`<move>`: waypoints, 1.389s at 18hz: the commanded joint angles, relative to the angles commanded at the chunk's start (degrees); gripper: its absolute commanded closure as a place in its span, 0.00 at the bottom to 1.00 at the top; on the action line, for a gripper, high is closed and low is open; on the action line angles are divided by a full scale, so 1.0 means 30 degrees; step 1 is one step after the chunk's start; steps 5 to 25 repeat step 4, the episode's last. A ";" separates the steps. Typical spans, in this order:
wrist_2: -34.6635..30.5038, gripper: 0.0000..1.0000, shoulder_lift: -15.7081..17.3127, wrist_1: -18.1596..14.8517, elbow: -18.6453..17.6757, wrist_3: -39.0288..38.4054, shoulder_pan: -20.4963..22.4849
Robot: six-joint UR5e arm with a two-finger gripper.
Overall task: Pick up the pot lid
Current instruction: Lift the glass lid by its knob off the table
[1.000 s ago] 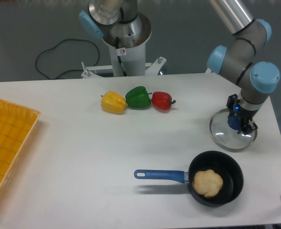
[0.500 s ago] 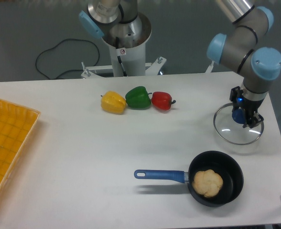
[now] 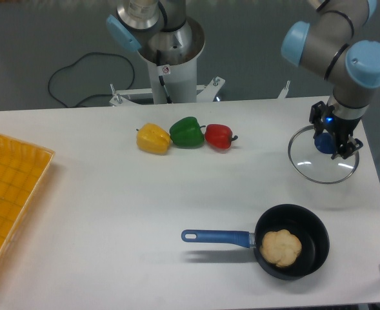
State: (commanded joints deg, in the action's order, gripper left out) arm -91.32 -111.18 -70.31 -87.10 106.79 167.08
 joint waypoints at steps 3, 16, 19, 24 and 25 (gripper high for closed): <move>0.0000 0.43 0.0117 -0.0527 0.0468 -0.0469 -0.0029; 0.0000 0.43 0.0088 -0.0733 0.0615 -0.0645 -0.0059; 0.0000 0.43 0.0088 -0.0733 0.0615 -0.0645 -0.0059; 0.0000 0.43 0.0088 -0.0733 0.0615 -0.0645 -0.0059; 0.0000 0.43 0.0088 -0.0733 0.0615 -0.0645 -0.0059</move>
